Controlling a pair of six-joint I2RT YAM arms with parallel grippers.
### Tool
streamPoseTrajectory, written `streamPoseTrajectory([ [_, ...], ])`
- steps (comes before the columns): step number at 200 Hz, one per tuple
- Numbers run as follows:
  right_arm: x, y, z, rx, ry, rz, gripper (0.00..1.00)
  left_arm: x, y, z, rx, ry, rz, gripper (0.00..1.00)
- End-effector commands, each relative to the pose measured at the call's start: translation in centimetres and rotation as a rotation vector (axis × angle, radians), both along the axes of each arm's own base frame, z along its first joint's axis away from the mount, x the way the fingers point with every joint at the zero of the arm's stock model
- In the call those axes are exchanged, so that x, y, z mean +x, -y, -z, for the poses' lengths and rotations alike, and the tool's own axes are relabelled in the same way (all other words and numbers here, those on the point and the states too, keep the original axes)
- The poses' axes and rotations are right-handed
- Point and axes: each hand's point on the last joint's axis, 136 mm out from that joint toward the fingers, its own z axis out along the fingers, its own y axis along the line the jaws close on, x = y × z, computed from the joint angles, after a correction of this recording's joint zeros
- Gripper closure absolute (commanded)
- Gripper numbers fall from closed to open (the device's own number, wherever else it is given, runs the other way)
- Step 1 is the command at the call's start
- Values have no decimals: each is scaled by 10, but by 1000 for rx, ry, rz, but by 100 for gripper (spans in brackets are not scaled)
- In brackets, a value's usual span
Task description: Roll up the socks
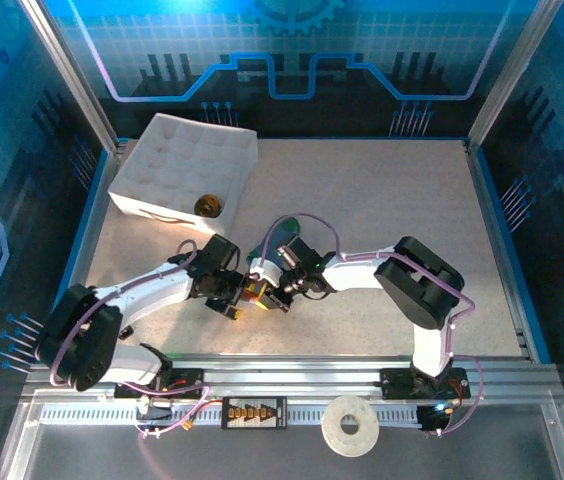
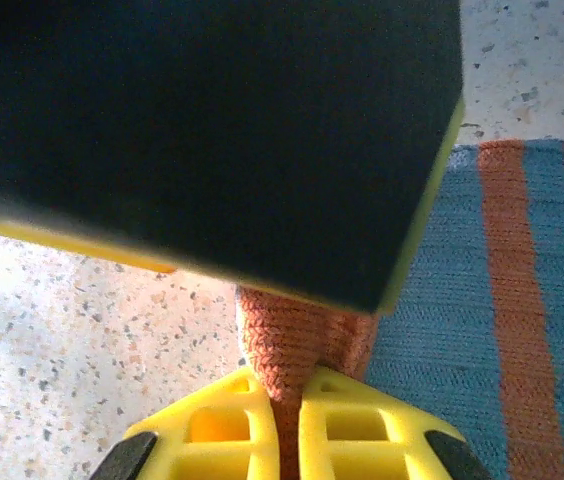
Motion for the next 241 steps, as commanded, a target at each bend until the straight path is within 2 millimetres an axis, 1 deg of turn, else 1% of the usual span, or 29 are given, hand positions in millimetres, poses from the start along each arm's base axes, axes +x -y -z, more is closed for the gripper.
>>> streamPoseTrajectory([
  [1,-31,29,41,-141,-261,38,100,-4,6,7,-11,-55,-22,44],
  [16,-31,28,40,-125,-287,45,100,-9,3,13,21,-88,-29,48],
  [28,-32,29,40,-117,-317,52,100,-10,-2,16,49,-106,-41,54],
  [47,-33,30,41,-113,-348,55,100,-17,-8,19,93,-165,-63,68],
  [63,-33,32,41,-114,-325,48,100,-26,-14,18,143,-225,-78,79],
  [69,-33,32,39,-109,-311,43,100,-29,-16,18,156,-248,-85,85],
  [79,-34,31,36,-97,-287,31,100,-36,-17,20,167,-292,-100,91],
  [90,-34,30,28,-77,-244,16,93,-42,-18,24,171,-337,-119,96],
  [97,-34,29,23,-63,-208,4,86,-46,-18,26,176,-363,-131,100],
  [104,-29,27,15,-43,-153,1,79,-50,-20,27,187,-391,-142,100],
  [106,-33,31,17,-49,-148,-1,77,-51,-20,27,190,-399,-146,100],
  [111,-31,31,11,-34,-97,-3,73,-53,-22,27,201,-417,-152,100],
  [122,-26,33,2,-12,9,5,66,-55,-23,26,216,-442,-156,100],
  [132,-20,34,-12,20,151,11,62,-56,-23,25,222,-461,-162,100],
  [141,-22,36,-21,29,300,-10,60,-55,-22,24,226,-479,-167,100],
  [142,-21,36,-22,24,338,-12,59,-55,-22,24,227,-481,-168,100],
  [153,-22,34,-33,29,502,-29,56,-53,-21,23,232,-496,-165,100],
  [162,-26,33,-38,16,607,-64,55,-51,-22,21,241,-516,-165,100],
  [170,-24,33,-40,-30,704,-64,55,-50,-22,21,249,-532,-160,100],
  [193,-21,30,-42,-95,858,-82,56,-45,-23,17,268,-561,-147,100],
  [219,-19,20,-45,-100,898,-97,58,-41,-24,19,270,-582,-157,100],
  [241,-21,11,-38,-117,891,-125,61,-36,-24,21,266,-586,-159,100],
])
